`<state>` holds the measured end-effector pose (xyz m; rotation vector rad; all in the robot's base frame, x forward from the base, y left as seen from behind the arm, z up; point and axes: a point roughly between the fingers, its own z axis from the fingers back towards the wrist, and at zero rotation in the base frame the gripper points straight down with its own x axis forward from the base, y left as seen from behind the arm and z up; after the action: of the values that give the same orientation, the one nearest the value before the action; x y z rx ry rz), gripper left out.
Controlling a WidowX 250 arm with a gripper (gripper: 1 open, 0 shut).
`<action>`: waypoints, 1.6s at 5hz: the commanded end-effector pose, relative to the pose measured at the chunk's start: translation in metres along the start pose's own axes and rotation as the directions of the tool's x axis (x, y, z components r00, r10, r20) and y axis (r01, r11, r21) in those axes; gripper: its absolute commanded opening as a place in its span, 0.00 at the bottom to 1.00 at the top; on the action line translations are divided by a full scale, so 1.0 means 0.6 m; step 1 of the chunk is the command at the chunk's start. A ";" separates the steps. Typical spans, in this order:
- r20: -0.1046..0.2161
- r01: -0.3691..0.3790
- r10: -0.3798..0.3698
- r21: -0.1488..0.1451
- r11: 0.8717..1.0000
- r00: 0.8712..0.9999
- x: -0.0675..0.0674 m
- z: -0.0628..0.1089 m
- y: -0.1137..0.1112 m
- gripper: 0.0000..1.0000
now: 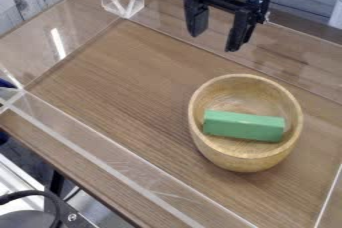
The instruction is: Remove the green block from inside the brown bowl and put it on the table
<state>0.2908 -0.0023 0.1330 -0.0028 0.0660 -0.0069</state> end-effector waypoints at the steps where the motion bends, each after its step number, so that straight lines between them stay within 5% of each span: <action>1: -0.015 0.099 -0.099 0.004 0.995 0.995 -0.008 -0.012 -0.014 1.00; 3: -0.031 0.383 -0.383 0.008 0.924 0.923 -0.030 -0.045 -0.064 1.00; 5: -0.055 0.494 -0.492 0.016 0.870 0.869 -0.029 -0.079 -0.098 1.00; 6: -0.052 0.579 -0.577 0.024 0.815 0.815 -0.031 -0.093 -0.107 1.00; 7: -0.045 0.619 -0.618 0.033 0.785 0.785 -0.028 -0.102 -0.110 1.00; 8: -0.028 0.627 -0.626 0.049 0.777 0.779 -0.029 -0.098 -0.111 1.00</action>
<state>0.2620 -0.0669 0.0607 0.0201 0.1345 -0.6788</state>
